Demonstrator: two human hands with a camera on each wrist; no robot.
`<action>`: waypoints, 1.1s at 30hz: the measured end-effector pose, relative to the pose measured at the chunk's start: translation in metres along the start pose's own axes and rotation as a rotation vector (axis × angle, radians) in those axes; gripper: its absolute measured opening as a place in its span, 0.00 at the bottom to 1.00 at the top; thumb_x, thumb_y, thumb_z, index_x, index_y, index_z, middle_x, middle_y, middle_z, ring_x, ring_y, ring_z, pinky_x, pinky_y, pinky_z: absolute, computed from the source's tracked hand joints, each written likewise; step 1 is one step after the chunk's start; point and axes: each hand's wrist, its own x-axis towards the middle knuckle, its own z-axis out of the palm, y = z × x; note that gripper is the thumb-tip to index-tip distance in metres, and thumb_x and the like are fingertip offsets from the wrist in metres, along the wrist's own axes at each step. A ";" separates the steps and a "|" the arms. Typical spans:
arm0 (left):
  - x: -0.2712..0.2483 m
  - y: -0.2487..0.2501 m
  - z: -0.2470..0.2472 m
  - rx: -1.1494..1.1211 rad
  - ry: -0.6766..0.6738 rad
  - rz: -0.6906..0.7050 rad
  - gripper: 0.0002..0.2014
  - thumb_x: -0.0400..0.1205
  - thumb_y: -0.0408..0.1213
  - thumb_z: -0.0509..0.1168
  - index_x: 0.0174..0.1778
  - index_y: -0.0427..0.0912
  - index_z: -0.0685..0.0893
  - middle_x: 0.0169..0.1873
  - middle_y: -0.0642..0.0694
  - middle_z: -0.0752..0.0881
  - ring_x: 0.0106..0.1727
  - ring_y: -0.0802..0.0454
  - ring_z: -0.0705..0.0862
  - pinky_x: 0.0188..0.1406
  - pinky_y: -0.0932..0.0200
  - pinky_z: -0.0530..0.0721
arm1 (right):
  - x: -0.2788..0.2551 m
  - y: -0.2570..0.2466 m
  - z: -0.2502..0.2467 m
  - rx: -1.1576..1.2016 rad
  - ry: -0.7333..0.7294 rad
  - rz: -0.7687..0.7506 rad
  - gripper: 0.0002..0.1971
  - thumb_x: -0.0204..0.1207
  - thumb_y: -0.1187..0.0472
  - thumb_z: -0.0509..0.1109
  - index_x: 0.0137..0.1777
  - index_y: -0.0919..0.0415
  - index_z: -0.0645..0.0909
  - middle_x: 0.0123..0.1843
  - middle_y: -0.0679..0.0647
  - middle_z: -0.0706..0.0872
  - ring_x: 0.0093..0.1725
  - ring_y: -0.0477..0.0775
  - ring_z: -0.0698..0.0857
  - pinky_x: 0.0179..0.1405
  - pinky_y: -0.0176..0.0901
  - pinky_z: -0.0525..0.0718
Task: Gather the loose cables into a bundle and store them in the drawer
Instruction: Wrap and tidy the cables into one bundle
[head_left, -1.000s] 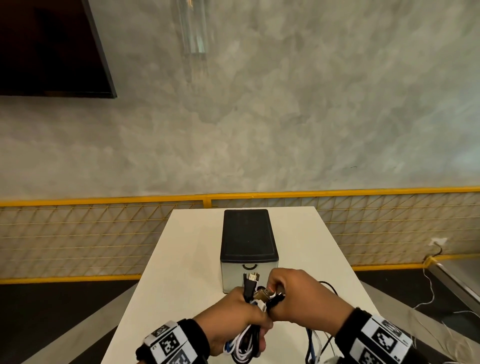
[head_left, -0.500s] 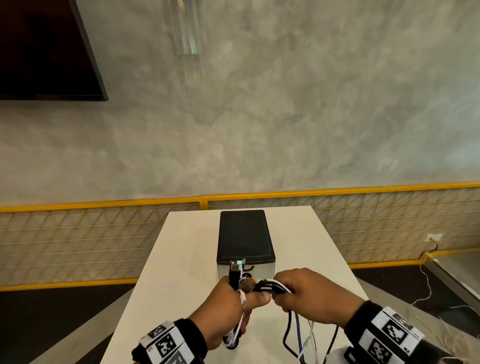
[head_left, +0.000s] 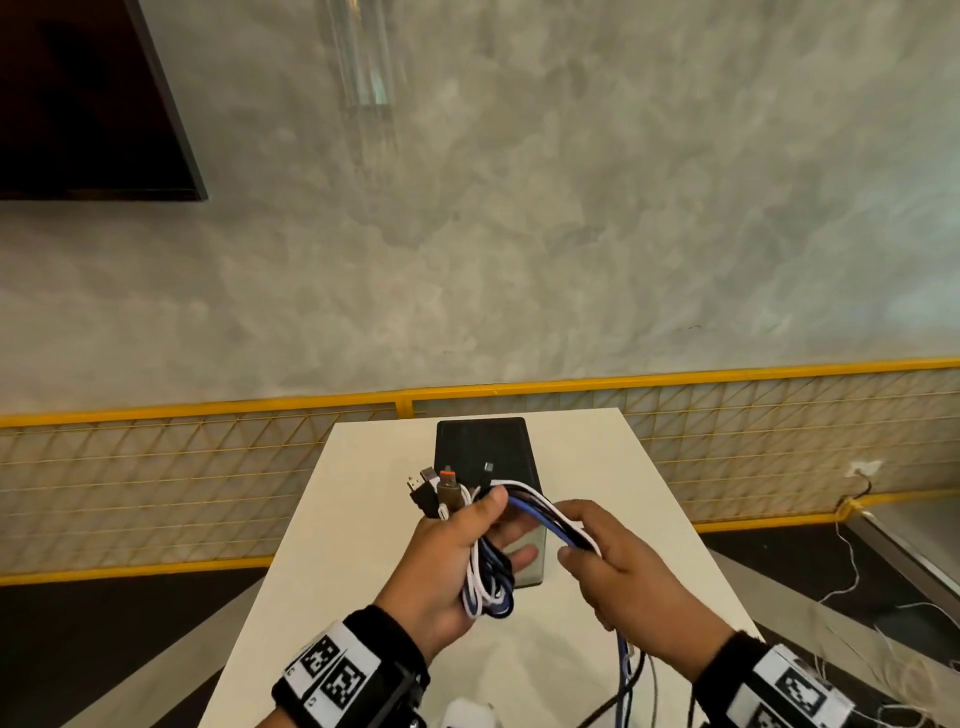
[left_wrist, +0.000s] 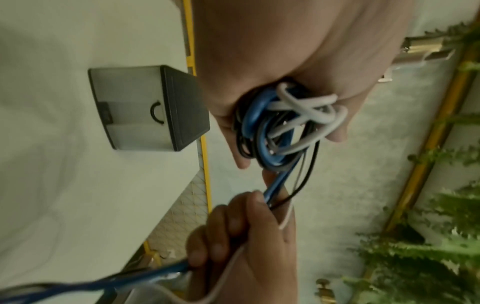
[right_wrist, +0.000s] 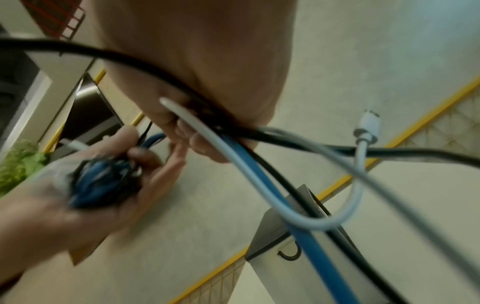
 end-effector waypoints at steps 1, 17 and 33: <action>0.002 0.000 0.001 -0.039 0.001 0.002 0.15 0.73 0.38 0.70 0.50 0.32 0.89 0.50 0.35 0.93 0.51 0.40 0.92 0.59 0.37 0.85 | -0.002 -0.002 0.003 -0.039 0.012 -0.048 0.19 0.83 0.63 0.61 0.58 0.31 0.74 0.26 0.38 0.80 0.25 0.41 0.75 0.31 0.37 0.74; -0.003 -0.009 -0.004 -0.021 -0.080 -0.042 0.25 0.77 0.34 0.68 0.71 0.30 0.79 0.65 0.35 0.87 0.66 0.41 0.86 0.71 0.37 0.79 | -0.012 -0.004 0.035 -0.316 -0.153 -0.213 0.40 0.83 0.59 0.55 0.77 0.24 0.32 0.73 0.39 0.78 0.59 0.45 0.84 0.61 0.45 0.83; -0.004 0.004 -0.006 0.258 0.110 0.170 0.09 0.79 0.28 0.71 0.52 0.28 0.84 0.39 0.32 0.92 0.38 0.39 0.91 0.34 0.50 0.87 | 0.002 -0.014 0.032 0.381 -0.015 0.025 0.20 0.70 0.51 0.69 0.49 0.65 0.67 0.42 0.68 0.89 0.32 0.71 0.86 0.37 0.58 0.86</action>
